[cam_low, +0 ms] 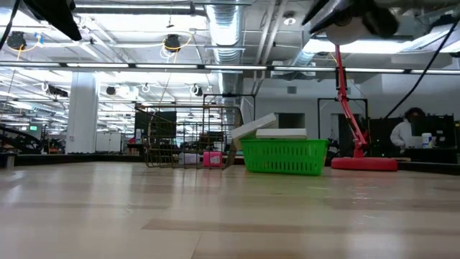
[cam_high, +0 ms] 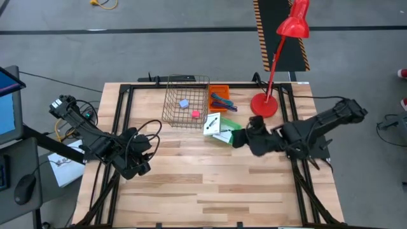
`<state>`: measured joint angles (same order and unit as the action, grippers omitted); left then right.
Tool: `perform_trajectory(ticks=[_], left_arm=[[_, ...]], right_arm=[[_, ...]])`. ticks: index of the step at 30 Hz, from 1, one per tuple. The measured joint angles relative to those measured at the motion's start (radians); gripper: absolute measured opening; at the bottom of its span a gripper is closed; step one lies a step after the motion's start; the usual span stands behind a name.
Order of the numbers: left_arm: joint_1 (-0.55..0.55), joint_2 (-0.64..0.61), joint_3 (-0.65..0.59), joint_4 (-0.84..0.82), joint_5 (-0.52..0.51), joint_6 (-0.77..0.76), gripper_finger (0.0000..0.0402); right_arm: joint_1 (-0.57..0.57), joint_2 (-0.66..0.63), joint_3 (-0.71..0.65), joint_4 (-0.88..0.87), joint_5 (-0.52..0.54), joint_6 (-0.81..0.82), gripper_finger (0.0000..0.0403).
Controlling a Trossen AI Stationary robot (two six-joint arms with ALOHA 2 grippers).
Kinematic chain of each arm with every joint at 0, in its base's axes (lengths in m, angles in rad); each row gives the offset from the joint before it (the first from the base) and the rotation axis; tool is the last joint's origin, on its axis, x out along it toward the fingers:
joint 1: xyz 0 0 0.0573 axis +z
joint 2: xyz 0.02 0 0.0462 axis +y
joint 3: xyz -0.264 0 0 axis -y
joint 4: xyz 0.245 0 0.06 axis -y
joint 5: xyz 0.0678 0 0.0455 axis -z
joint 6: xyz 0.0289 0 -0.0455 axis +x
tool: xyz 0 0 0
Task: Pick and place items into bin
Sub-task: Put the card reader box into the green basket
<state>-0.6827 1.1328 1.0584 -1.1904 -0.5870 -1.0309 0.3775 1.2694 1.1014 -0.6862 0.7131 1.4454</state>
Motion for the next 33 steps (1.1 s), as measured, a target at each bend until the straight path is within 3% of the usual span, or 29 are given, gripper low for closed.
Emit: perform_trajectory(ticks=[4,10,13,20,26,33], left_arm=[[0.0,0.0,0.0,0.0,0.0,0.0,0.0143],[0.0,0.0,0.0,0.001,0.001,-0.011,0.0143],[0.0,0.0,0.0,0.001,0.001,-0.027,0.0143],[0.0,0.0,0.0,0.001,0.002,-0.049,0.0143],[0.0,0.001,0.0,0.005,0.002,-0.06,0.0143],[0.0,0.0,0.0,0.004,0.012,-0.073,0.0143]], right_arm=[[-0.11,-0.006,-0.03,0.084,-0.133,-0.119,0.0113],[-0.266,-0.006,-0.03,0.101,-0.298,-0.24,0.0221],[-0.33,-0.006,-0.03,0.1,-0.38,-0.268,0.0254],[-0.439,0.053,-0.032,0.115,-0.504,-0.325,0.026],[-0.488,0.176,-0.043,0.284,-0.609,-0.355,0.026],[-0.525,0.222,-0.043,0.319,-0.662,-0.373,0.026]])
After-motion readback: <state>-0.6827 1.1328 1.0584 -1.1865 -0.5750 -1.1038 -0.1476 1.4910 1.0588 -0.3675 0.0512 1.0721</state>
